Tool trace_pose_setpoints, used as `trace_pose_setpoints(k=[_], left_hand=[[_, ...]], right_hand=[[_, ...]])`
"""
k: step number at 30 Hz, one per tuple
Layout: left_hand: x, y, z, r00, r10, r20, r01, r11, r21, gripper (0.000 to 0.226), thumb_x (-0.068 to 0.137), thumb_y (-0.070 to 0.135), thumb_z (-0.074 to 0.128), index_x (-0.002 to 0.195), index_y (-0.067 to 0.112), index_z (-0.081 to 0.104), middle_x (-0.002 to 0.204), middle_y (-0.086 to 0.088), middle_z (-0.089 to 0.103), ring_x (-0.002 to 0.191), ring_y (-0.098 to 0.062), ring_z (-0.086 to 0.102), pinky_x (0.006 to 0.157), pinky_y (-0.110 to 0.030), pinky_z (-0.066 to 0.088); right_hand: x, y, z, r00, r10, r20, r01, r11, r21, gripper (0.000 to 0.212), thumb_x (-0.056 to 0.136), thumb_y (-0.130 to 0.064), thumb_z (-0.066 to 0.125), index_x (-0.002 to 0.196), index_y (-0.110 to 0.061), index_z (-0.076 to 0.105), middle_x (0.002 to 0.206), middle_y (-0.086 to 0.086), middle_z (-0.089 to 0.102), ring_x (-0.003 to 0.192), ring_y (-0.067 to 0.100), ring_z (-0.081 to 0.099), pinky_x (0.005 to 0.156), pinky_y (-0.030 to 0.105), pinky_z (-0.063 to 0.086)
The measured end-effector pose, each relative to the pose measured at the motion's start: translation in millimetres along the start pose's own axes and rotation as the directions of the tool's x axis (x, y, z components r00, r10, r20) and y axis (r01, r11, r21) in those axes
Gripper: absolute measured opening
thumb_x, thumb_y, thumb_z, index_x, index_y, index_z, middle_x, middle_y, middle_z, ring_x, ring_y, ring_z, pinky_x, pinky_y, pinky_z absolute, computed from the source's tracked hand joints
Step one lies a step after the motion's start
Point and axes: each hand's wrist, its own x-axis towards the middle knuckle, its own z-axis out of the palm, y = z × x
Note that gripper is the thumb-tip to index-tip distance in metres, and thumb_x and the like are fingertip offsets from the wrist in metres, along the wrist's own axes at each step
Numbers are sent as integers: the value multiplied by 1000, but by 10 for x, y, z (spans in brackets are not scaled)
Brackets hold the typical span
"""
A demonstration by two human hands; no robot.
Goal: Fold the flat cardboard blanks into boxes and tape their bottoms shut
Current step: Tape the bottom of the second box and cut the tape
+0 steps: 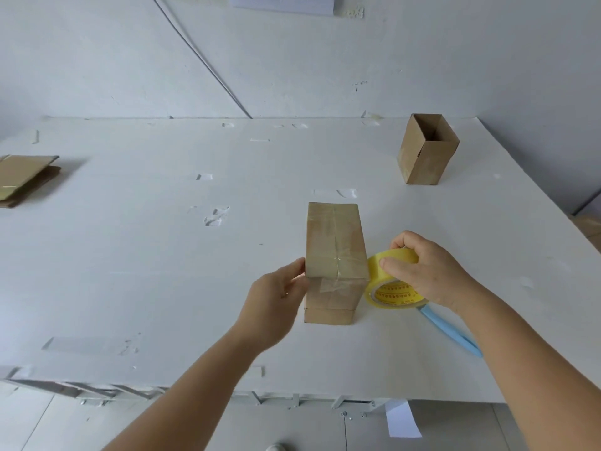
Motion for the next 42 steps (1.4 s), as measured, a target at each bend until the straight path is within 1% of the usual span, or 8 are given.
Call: trace_pose_setpoints(k=[4,13,21,26,30,34,40,42], left_hand=[[162,-105,-265,996,-23,84,29,997,-70,48,88,11,66,112,51,56,108,6,69,81,-7,68,83,-29,53],[406,-118,-317,959,182,218,-231,947,225,42,80,14,75,105,43,58,96,6,61,79,-8,66,79,-29,56],[419,-94,-281,939,231,255,-327,830,452,32,75,55,52,103,41,43,92,17,54,82,-1,58,78,-34,53],[532,-5,-295,873,405,270,-474,579,663,51,73,72,44,95,26,52,93,4,49,85,-18,51,65,-27,41],[758,263,-182,746,449,493,-648,317,693,71,73,78,37,110,21,57,122,-4,50,116,-23,44,99,-31,32],[950,395,25,699,226,679,-710,334,620,77,86,69,39,149,27,23,157,8,18,147,-12,-1,117,-36,-1],[1000,232,30,686,321,653,-722,411,557,67,83,70,31,135,29,40,136,13,39,143,-12,14,110,-30,7],[1000,212,17,697,318,643,-712,410,569,69,81,69,24,136,30,39,136,14,39,142,-12,15,110,-29,7]], right_hand=[[-4,-20,-13,1000,-3,12,3,1000,3,31,62,-49,56,84,-28,53,82,-1,56,74,17,53,61,30,43],[-7,-57,-31,1000,-9,10,10,998,-59,29,64,-48,59,85,-28,51,85,-2,55,76,17,52,60,29,42],[-3,-89,-26,1000,-25,2,25,996,-84,20,78,-37,65,89,-29,51,85,-4,54,77,16,51,59,28,39],[4,-110,-27,1000,-16,17,17,998,-60,16,80,-35,65,87,-30,52,85,-3,55,78,17,54,59,27,41],[5,-133,-48,1000,-16,23,17,998,-68,16,80,-37,66,85,-31,52,84,-4,56,78,16,54,59,27,42],[19,-132,-63,999,-14,35,17,996,-84,13,83,-41,61,85,-32,51,85,-5,56,77,13,53,60,26,41],[48,-92,-84,999,-42,32,45,997,-66,12,88,-40,56,87,-29,53,78,-8,52,70,10,48,59,25,35],[113,-81,-124,998,-64,0,62,971,-229,15,87,-41,57,88,-27,53,77,-9,51,77,14,50,64,27,33]])
